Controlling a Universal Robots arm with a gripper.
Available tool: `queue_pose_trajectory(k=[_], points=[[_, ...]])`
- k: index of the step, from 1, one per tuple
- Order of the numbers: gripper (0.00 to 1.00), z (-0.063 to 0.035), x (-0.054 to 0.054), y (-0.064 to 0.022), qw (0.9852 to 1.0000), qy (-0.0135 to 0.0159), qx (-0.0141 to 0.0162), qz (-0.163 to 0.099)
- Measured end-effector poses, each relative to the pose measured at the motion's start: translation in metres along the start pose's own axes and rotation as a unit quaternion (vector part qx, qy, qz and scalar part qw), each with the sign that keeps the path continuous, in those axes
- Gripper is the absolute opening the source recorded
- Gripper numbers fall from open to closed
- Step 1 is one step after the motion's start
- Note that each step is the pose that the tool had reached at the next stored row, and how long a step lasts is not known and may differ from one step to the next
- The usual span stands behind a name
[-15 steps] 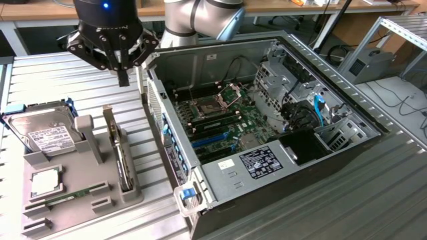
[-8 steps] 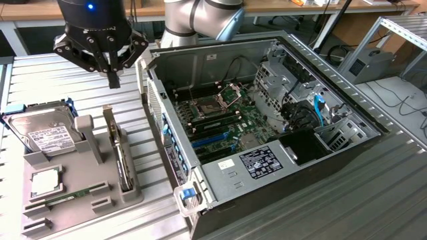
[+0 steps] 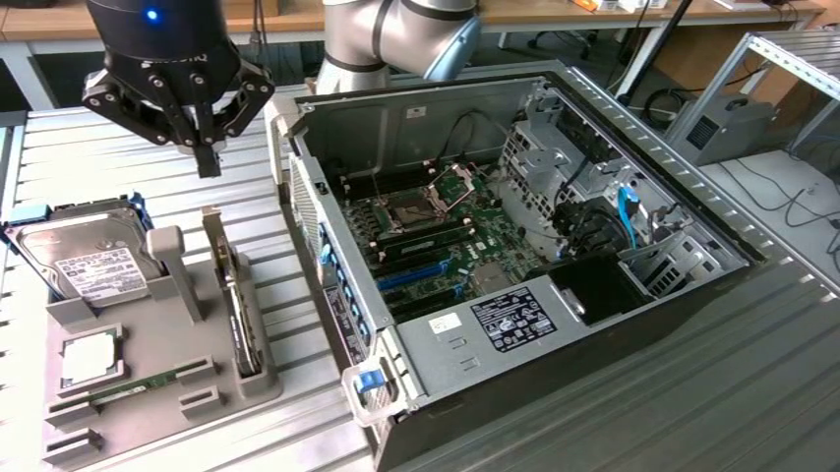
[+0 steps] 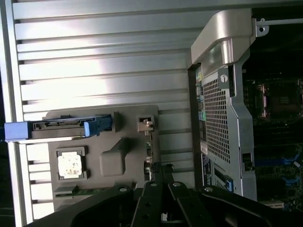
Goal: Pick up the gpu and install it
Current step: 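Reach for the gpu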
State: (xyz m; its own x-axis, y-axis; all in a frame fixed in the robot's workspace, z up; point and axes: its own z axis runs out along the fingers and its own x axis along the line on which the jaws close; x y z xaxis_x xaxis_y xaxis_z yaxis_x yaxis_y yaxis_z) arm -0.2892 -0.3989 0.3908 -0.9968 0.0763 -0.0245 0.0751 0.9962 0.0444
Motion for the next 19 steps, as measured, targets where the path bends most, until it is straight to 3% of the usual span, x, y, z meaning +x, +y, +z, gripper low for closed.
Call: queue_pose_trajectory(k=[4,14,19], points=[[0.11,0.0001,0.0048,-0.0004,1.0,0.0,0.0,0.0],[0.11,0.0001,0.0051,-0.0005,1.0,0.0,-0.0001,0.0],[0.11,-0.0001,0.0047,-0.0051,1.0,0.0001,0.0,0.0]])
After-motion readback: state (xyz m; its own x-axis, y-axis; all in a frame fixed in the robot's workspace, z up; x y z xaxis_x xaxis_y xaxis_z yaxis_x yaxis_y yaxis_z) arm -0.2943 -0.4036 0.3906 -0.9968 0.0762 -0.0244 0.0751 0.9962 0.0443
